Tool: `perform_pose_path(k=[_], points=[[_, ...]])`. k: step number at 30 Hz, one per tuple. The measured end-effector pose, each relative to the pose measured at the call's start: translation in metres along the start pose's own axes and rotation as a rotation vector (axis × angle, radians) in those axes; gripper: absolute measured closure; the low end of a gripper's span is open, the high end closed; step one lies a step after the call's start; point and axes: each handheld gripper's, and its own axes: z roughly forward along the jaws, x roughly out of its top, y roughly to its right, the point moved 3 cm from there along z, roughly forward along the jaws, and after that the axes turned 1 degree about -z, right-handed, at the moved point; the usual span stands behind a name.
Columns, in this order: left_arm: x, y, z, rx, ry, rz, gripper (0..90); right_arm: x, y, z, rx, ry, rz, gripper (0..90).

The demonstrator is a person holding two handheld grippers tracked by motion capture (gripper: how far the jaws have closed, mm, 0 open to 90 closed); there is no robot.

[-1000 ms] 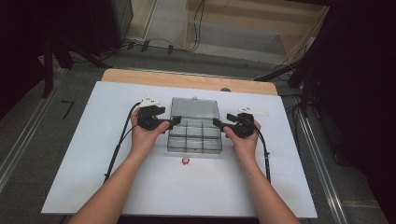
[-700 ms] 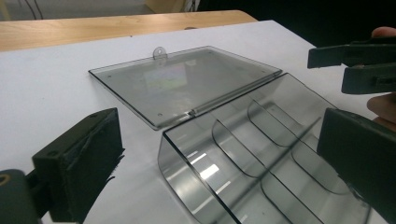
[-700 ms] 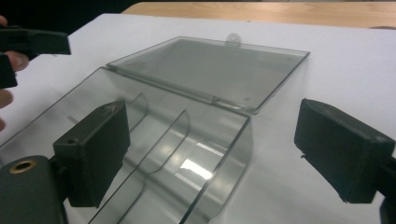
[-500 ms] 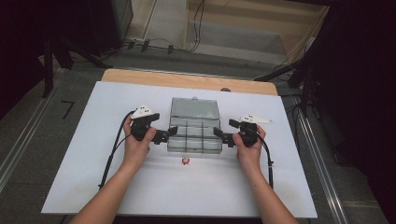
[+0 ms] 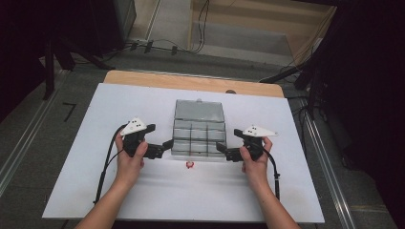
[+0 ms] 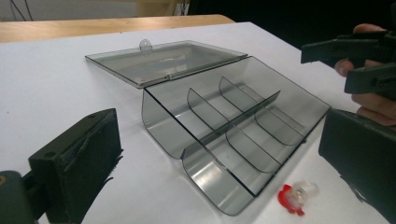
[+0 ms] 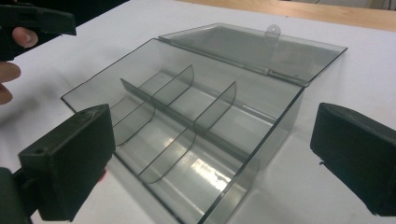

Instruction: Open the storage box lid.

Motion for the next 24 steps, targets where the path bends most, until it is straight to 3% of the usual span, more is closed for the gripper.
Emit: perform_pose_path(k=[6, 16, 24], points=[[-0.011, 0.002, -0.016, 0.021, -0.007, 0.025, 0.0, -0.006, -0.007, -0.003, 0.007, -0.005, -0.006, 0.0], [-0.026, 0.006, -0.044, 0.025, 0.014, 0.022, 0.0, -0.008, -0.023, -0.009, 0.035, -0.014, -0.015, 0.0], [-0.04, 0.01, -0.063, 0.031, -0.002, 0.035, 0.0, -0.006, -0.039, -0.012, 0.05, -0.027, -0.032, 0.0]])
